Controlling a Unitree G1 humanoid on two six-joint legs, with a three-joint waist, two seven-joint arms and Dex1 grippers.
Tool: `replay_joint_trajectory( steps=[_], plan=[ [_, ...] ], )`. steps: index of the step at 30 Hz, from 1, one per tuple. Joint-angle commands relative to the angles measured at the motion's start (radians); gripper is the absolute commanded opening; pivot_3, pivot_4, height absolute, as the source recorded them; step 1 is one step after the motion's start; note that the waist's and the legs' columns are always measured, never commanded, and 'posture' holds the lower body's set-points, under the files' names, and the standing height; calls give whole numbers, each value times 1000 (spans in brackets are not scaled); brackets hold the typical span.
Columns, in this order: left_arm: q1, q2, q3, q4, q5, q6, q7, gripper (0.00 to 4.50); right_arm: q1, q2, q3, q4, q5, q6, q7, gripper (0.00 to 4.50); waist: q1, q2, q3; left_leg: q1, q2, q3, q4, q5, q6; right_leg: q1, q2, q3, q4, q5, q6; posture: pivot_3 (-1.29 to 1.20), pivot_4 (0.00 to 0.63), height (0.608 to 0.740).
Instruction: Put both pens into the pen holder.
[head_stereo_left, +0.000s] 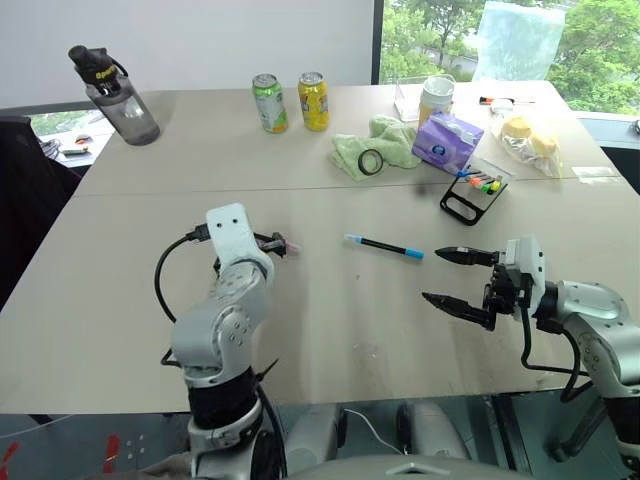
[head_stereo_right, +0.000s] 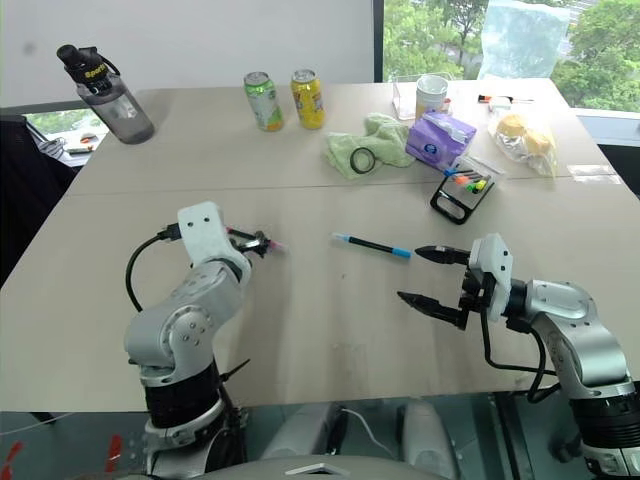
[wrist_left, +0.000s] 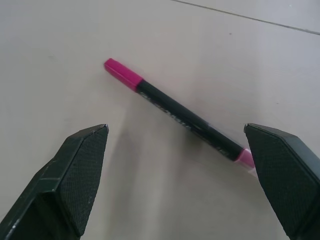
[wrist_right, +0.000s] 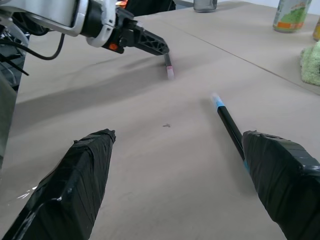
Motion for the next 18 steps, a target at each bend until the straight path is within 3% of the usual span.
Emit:
replay_joint_trajectory(
  steps=[1,10,18],
  plan=[
    [-33,-46,31,26,62,7,38,4500,-14,8,-43,-53,51,15,-20,4362,0,-1,0,0,0,0,0,0,0,0,0,0,0,0,0,0,150,740],
    [-124,-77,47,199,157,-78,31,4500,-28,20,-33,-54,17,14,-83,4362,2,-1,1,0,0,0,0,0,0,0,0,-1,0,0,0,0,150,740],
    [-184,-105,75,310,224,-2,58,4500,-9,25,-40,-64,-3,0,-107,4362,0,-2,1,0,0,0,0,0,0,0,0,-1,1,0,0,0,150,740]
  ],
)
